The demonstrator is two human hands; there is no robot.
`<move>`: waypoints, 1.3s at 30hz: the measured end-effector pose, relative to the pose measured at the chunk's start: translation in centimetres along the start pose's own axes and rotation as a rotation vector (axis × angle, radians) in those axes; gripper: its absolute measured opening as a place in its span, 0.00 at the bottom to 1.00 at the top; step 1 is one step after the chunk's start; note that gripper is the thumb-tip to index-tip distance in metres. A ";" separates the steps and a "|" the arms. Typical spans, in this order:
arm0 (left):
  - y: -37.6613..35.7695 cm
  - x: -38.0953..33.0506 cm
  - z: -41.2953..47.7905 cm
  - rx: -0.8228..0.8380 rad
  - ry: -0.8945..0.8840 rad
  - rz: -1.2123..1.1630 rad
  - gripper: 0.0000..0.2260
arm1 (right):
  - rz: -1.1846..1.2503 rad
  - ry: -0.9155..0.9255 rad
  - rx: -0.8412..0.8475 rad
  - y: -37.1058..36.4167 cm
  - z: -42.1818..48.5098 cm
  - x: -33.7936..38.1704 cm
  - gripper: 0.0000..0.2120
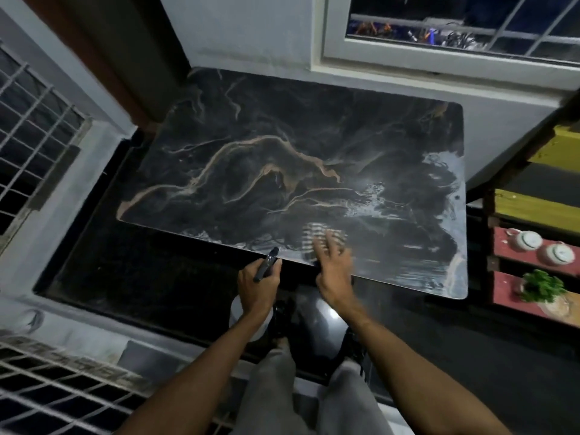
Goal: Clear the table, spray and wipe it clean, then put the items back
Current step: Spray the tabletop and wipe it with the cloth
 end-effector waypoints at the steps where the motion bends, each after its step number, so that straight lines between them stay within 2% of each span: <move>1: 0.8 0.3 0.3 -0.014 -0.005 0.021 0.22 | -0.047 0.086 0.061 -1.3 -0.1 1.9 0.44; 3: 2.0 1.2 1.0 -0.031 -0.003 0.020 0.22 | -0.042 0.062 0.046 -0.9 0.2 1.3 0.44; 6: 3.9 3.2 2.0 -0.038 0.054 -0.023 0.21 | 0.039 -0.299 -0.150 0.9 -0.1 -3.0 0.37; 7: 4.3 3.7 2.0 -0.038 0.068 -0.034 0.21 | 0.051 -0.391 -0.178 0.8 -0.4 -3.1 0.35; 8: 5.0 4.1 2.1 -0.050 0.079 -0.043 0.21 | 0.060 -0.395 -0.187 0.2 0.0 -1.4 0.36; 9: 5.7 4.4 2.2 -0.070 0.086 -0.040 0.21 | 0.058 -0.316 -0.167 -0.9 0.8 1.5 0.38; 11: 7.1 4.9 2.5 -0.109 0.071 -0.014 0.21 | 0.035 -0.017 -0.015 -4.4 2.6 8.9 0.44; 13: 8.3 5.7 2.9 -0.145 0.062 0.003 0.18 | -0.030 0.218 0.143 -7.0 3.6 14.2 0.44; 15: 9.0 6.5 3.6 -0.144 0.078 0.012 0.18 | -0.066 0.245 0.166 -6.8 4.3 14.5 0.43; 18: 8.5 6.7 4.1 -0.090 0.100 -0.011 0.20 | -0.102 0.081 0.050 -3.7 2.0 7.3 0.46; 21: 6.5 4.9 3.9 -0.041 0.048 -0.031 0.20 | -0.051 -0.251 -0.185 1.3 -2.5 -3.7 0.41; 23: 4.3 3.3 3.2 -0.001 0.029 -0.064 0.20 | 0.008 -0.450 -0.291 2.4 -3.9 -6.4 0.38; 24: 2.6 2.1 2.5 0.030 0.013 -0.073 0.20 | 0.034 -0.474 -0.288 2.3 -3.8 -6.3 0.38; 25: 1.4 1.2 1.9 0.049 -0.003 -0.074 0.20 | 0.044 -0.388 -0.233 1.6 -2.9 -4.7 0.39; 27: -1.5 -1.1 0.6 0.083 -0.042 -0.046 0.17 | -0.032 -0.088 -0.069 0.4 -2.2 -1.8 0.39; 28: -3.3 -2.2 -0.1 0.116 -0.056 -0.037 0.15 | -0.079 -0.001 -0.027 0.6 -2.7 -2.4 0.38; 29: -5.1 -3.3 -1.0 0.143 -0.072 -0.038 0.14 | -0.084 -0.002 -0.026 1.6 -3.3 -4.7 0.37; 32: -9.8 -5.8 -3.3 0.234 -0.070 -0.048 0.18 | 0.000 -0.326 -0.195 6.2 -6.6 -14.7 0.37; 34: -12.6 -7.4 -5.0 0.299 -0.050 -0.006 0.18 | -0.001 -0.478 -0.226 8.6 -8.7 -19.6 0.35; 36: -15.0 -8.9 -6.5 0.376 -0.019 0.014 0.18 | -0.033 -0.469 -0.182 9.8 -9.4 -21.6 0.35; 39: -18.1 -10.8 -8.6 0.423 -0.028 0.037 0.19 | -0.005 -0.481 -0.215 10.7 -11.0 -23.7 0.38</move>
Point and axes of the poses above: each hand's wrist, its own z-axis towards the middle knuckle, its own y-axis out of the back of the hand, x = y × z, the point moved 7 cm from there along z, towards the middle knuckle, and after that the axes turned 6 degrees about x, right-handed, at the moved point
